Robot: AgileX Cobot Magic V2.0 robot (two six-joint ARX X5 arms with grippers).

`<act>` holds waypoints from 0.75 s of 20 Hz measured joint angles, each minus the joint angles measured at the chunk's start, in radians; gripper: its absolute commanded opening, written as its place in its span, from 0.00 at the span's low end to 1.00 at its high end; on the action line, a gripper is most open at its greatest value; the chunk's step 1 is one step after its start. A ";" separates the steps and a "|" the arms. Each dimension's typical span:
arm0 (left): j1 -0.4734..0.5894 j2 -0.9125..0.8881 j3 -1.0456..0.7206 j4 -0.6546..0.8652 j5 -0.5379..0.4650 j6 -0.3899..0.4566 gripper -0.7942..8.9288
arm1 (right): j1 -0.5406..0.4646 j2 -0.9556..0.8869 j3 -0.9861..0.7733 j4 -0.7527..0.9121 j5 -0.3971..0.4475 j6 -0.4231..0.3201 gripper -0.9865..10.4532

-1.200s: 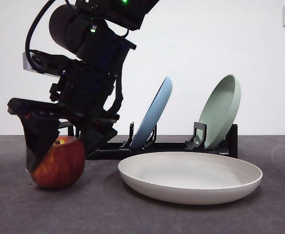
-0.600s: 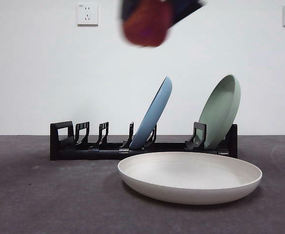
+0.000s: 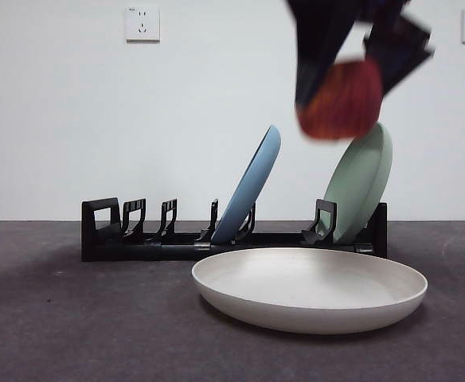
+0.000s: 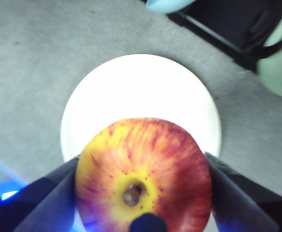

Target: Take the yellow plate from the plate rack,put the plate on the table,take the apple from the table,put the apple in the plate

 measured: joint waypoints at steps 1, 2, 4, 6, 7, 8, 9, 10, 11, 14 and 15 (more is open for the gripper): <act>0.000 0.002 0.000 0.001 0.000 0.003 0.37 | 0.002 0.014 -0.044 0.059 0.000 0.014 0.07; 0.000 0.003 0.000 0.001 0.000 0.005 0.37 | 0.008 0.033 -0.082 0.111 0.000 0.025 0.07; 0.000 0.004 0.000 0.001 0.002 0.010 0.37 | 0.012 0.085 -0.130 0.201 0.000 0.042 0.07; 0.000 0.005 0.000 0.001 0.009 0.010 0.37 | 0.013 0.156 -0.142 0.237 0.000 0.048 0.07; 0.000 0.005 0.000 0.001 0.012 0.011 0.37 | 0.013 0.195 -0.142 0.253 0.000 0.050 0.07; 0.000 0.005 0.000 0.001 0.013 0.013 0.37 | 0.013 0.231 -0.142 0.270 0.000 0.051 0.07; 0.000 0.005 0.000 0.001 0.015 0.013 0.37 | 0.013 0.269 -0.142 0.284 0.000 0.053 0.07; 0.000 0.005 0.000 0.001 0.015 0.013 0.37 | 0.013 0.303 -0.142 0.292 0.000 0.053 0.07; 0.000 0.005 0.000 0.002 0.015 0.013 0.37 | 0.013 0.325 -0.142 0.293 0.003 0.053 0.07; 0.000 0.005 0.000 0.002 0.015 0.013 0.37 | 0.013 0.329 -0.140 0.294 0.002 0.053 0.10; 0.000 0.006 0.000 0.002 0.015 0.013 0.37 | 0.014 0.329 -0.140 0.294 0.003 0.053 0.12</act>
